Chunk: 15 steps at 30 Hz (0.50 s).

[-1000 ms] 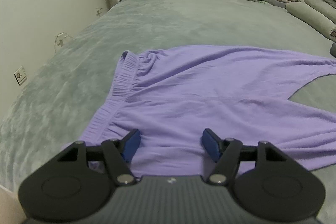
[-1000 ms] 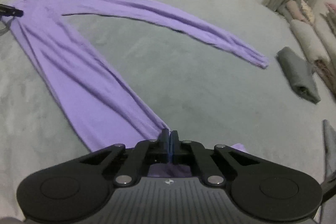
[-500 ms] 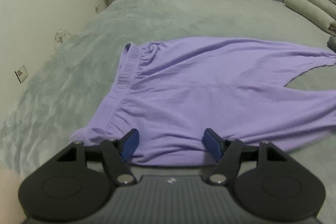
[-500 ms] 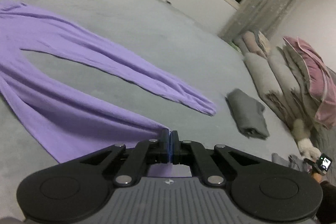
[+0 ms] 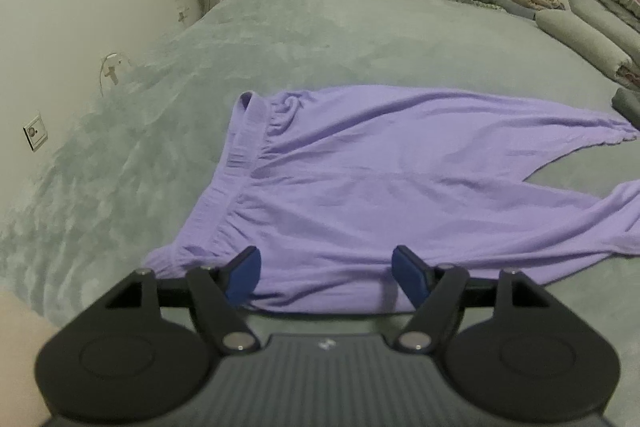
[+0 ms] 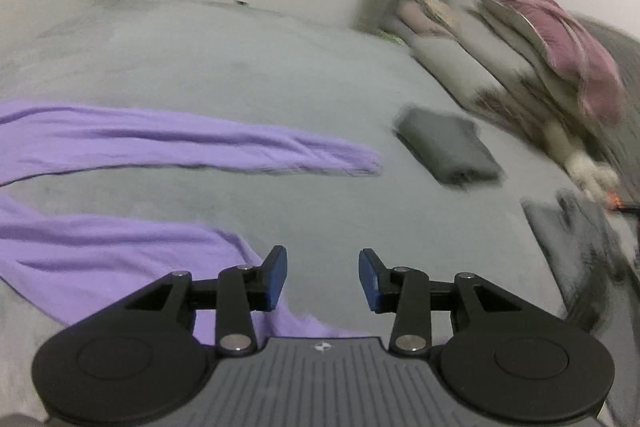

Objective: Fold clothes

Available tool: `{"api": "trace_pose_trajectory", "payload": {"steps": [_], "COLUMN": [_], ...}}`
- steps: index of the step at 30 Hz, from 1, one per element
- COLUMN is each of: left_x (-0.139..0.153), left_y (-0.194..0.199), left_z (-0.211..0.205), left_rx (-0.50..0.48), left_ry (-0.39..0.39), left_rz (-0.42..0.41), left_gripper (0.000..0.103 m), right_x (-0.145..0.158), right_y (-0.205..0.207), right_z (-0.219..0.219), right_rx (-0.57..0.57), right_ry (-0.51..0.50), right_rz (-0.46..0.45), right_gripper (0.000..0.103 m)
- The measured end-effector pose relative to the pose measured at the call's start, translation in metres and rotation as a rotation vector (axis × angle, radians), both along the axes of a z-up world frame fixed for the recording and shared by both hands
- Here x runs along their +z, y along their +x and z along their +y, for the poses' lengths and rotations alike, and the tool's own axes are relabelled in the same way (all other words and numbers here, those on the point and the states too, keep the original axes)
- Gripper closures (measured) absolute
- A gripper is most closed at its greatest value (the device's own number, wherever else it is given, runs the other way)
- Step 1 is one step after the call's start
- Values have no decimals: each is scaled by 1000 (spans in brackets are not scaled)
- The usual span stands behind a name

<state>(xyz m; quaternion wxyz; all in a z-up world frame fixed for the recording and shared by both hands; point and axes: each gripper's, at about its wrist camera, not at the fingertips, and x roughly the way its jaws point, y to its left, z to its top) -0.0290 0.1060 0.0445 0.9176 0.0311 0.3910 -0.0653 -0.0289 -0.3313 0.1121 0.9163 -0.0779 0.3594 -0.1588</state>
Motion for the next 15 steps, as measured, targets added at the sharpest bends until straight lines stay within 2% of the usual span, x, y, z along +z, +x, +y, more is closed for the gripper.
{"api": "trace_pose_trajectory", "payload": {"steps": [3, 8, 11, 15], "left_x": [1, 2, 1, 1], "left_y": [-2, -5, -3, -1], "left_z": [-4, -10, -7, -2], "left_rx": [-17, -45, -32, -17], "left_ry": [0, -1, -7, -14], "left_rz": [-5, -15, -8, -8], "left_gripper": [32, 32, 32, 32], "right_x": [-13, -30, -21, -9], "right_y": [-15, -19, -22, -26], "right_z": [-14, -13, -12, -11], "right_rx": [-51, -47, -59, -75], "right_ry": [97, 121, 107, 89], "right_rz": [43, 84, 44, -10], "right_gripper": [65, 65, 99, 100]}}
